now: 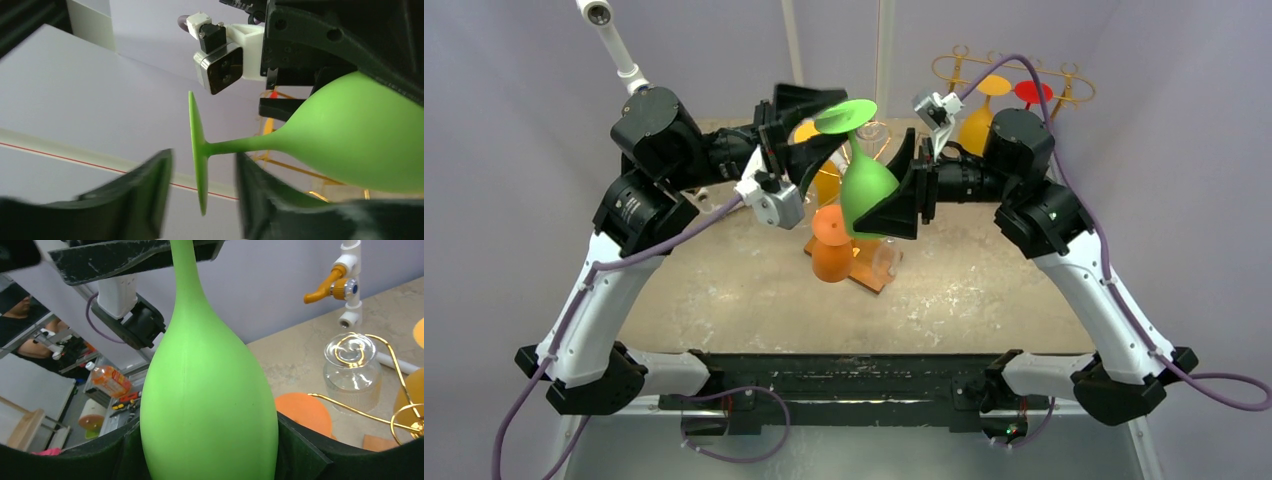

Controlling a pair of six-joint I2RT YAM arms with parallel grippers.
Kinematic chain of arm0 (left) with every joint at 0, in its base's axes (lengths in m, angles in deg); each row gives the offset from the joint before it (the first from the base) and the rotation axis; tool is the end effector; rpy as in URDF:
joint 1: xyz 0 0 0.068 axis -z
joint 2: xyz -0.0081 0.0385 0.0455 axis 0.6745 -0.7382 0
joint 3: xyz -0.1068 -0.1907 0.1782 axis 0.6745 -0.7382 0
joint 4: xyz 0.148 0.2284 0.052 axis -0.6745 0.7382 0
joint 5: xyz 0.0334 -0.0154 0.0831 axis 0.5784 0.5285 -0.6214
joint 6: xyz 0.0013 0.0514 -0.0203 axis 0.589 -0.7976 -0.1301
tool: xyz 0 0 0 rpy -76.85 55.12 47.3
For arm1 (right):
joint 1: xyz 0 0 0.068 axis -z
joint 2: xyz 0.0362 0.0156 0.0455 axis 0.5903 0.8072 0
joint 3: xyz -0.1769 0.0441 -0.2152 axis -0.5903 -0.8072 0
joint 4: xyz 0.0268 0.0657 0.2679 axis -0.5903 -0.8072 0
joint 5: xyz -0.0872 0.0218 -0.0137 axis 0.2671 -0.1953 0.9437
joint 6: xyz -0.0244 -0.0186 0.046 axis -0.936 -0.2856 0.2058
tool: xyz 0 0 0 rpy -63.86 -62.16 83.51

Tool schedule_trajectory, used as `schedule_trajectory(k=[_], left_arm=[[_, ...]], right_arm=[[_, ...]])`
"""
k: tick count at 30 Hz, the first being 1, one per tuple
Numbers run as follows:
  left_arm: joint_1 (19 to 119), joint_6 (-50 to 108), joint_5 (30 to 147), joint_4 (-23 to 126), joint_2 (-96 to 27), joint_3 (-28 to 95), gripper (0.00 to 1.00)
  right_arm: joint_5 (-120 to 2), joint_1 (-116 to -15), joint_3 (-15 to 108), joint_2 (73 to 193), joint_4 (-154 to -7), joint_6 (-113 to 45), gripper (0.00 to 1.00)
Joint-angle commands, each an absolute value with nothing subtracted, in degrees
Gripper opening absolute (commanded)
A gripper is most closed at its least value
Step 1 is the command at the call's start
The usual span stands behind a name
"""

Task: Place the wine glass upside down on the wine glass rack
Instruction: Turn the wine glass upside down at the wine rack.

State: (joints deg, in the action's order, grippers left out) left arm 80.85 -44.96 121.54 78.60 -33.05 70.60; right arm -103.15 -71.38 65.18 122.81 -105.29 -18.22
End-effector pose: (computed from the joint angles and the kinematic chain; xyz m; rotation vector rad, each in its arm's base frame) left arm 0.1577 -0.1567 0.5964 1.3821 0.3838 -0.1589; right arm 0.1831 0.1654 0.5261 -0.9423 1.5505 1.4603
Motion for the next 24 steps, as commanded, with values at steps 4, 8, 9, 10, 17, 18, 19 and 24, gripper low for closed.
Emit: schedule_trajectory(k=[4,8,9,10,17,18,19,24], left_arm=[[81.07,-39.40,120.02,65.10,-29.08,65.17,0.98],[81.00,-35.60,113.40,65.92,-27.21,63.94,1.00],[81.00,-33.77,111.21,66.26,-26.88,64.10,1.00],[81.00,-31.44,108.99,67.08,-26.62,64.54,1.00],[81.00,-13.06,91.73,83.89,-29.43,74.76,1.00],[81.00,-11.56,90.45,86.67,-29.77,76.11,1.00],[81.00,-10.19,88.89,88.34,-29.63,76.63,1.00],[81.00,-6.10,86.38,96.30,-28.44,77.08,1.00]], right_arm=[[-88.91,-70.53,70.28,119.06,-108.91,-24.77,0.24],[-74.60,-68.76,71.14,117.43,-112.34,-27.91,0.17],[-71.13,-67.73,70.84,116.87,-112.99,-28.28,0.17],[-69.04,-66.28,70.40,116.54,-113.63,-28.82,0.17],[-54.79,-59.69,51.77,108.10,-104.59,-30.78,0.05],[-54.00,-59.26,48.38,106.92,-102.29,-31.24,0.05],[-53.36,-59.13,45.38,106.00,-100.38,-31.91,0.05],[-51.27,-56.89,34.49,103.43,-92.29,-33.83,0.04]])
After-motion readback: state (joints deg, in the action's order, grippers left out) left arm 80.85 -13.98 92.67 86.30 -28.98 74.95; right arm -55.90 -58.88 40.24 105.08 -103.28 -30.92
